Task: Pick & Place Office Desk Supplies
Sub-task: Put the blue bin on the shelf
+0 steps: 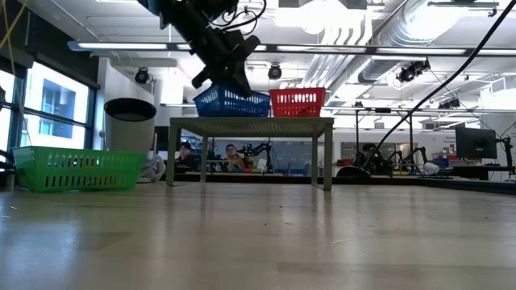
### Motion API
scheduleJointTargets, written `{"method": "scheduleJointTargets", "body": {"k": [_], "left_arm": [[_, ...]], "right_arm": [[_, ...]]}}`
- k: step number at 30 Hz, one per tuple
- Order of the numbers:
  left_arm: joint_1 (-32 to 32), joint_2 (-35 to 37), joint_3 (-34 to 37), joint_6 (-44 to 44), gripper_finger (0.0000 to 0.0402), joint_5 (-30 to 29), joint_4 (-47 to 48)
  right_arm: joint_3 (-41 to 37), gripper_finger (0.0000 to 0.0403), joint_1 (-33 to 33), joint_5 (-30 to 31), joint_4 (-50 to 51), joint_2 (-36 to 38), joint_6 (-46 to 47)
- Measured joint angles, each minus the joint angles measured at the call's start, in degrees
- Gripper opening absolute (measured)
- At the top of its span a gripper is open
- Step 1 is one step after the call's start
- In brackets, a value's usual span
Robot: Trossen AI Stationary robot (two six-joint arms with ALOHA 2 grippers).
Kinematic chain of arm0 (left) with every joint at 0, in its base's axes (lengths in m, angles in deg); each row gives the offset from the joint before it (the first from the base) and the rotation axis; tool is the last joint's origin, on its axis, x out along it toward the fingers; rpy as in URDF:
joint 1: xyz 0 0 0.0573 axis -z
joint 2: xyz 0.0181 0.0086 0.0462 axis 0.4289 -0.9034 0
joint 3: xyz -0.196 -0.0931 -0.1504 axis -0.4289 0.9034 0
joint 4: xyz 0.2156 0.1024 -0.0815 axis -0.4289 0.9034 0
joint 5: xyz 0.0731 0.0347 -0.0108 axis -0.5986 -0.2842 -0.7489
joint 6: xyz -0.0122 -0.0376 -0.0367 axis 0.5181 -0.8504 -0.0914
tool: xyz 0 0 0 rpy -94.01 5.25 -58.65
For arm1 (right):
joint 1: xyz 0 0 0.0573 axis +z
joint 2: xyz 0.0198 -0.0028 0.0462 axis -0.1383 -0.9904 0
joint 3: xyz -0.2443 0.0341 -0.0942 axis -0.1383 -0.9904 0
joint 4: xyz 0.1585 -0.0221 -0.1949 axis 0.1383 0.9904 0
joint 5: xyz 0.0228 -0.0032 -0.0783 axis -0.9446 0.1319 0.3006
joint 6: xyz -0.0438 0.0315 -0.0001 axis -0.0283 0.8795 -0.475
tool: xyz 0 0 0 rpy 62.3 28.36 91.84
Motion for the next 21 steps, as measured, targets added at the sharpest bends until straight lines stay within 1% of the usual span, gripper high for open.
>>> {"method": "scheduleJointTargets", "body": {"k": [8, 13, 17, 21], "left_arm": [[0.51, 0.00, -0.47, 1.47, 0.0096, -0.04, -2.26], [1.96, 0.21, -3.23, 2.83, 0.0115, 0.02, -2.02], [3.85, 2.94, -6.27, 8.17, 0.0117, 2.28, 3.98], [4.99, 7.24, -9.70, 15.54, 0.0117, 4.66, 16.23]], "right_arm": [[0.00, 0.0149, 0.00, 0.00, -0.66, 0.00, 0.05], [0.00, 0.0149, 0.00, 0.00, -0.80, 0.00, 0.07], [0.00, 0.0149, 0.00, -0.02, -0.91, 0.00, 0.12], [0.00, 0.0149, 0.01, -0.07, -1.07, 0.00, 0.08]]}}
